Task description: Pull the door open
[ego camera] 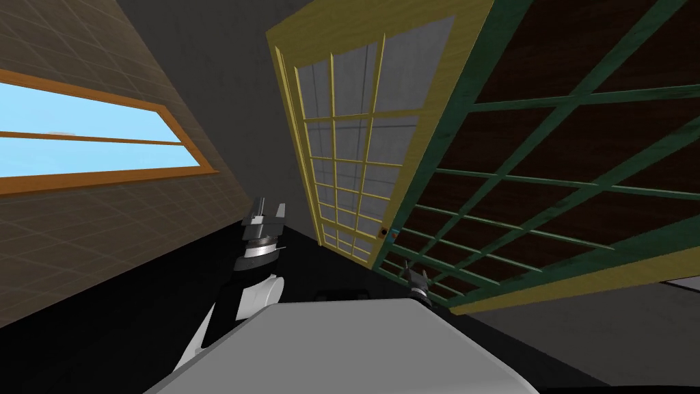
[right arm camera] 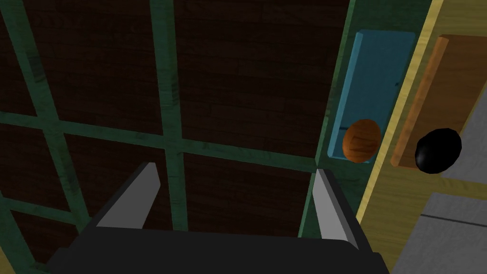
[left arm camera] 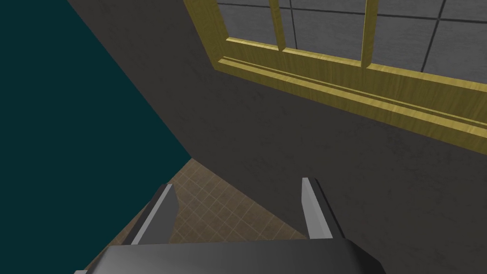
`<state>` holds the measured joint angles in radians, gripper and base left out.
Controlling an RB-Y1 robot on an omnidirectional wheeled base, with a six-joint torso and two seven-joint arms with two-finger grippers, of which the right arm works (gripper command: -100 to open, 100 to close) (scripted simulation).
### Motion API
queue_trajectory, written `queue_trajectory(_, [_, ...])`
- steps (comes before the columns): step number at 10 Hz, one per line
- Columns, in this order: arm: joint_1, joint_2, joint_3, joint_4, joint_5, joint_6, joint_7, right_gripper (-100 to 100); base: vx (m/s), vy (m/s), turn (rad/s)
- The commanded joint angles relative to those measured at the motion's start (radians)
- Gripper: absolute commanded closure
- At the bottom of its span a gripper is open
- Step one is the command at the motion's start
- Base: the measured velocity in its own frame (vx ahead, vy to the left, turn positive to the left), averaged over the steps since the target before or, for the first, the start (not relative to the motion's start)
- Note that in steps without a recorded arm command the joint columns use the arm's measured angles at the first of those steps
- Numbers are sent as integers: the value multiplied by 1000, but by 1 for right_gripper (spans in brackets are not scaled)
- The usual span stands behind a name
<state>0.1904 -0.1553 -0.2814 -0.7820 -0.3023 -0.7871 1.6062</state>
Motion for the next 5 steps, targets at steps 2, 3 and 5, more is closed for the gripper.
queue_trajectory(2, [-46, 4, 10, 9, 4, -12, -1, -100, 164, -37, 113])
queue_trajectory(3, [-61, 7, 15, 3, 6, -13, -1, -100, 184, -56, 104])
queue_trajectory(5, [-82, 11, 22, -5, 9, -14, -1, -100, 177, -44, 90])
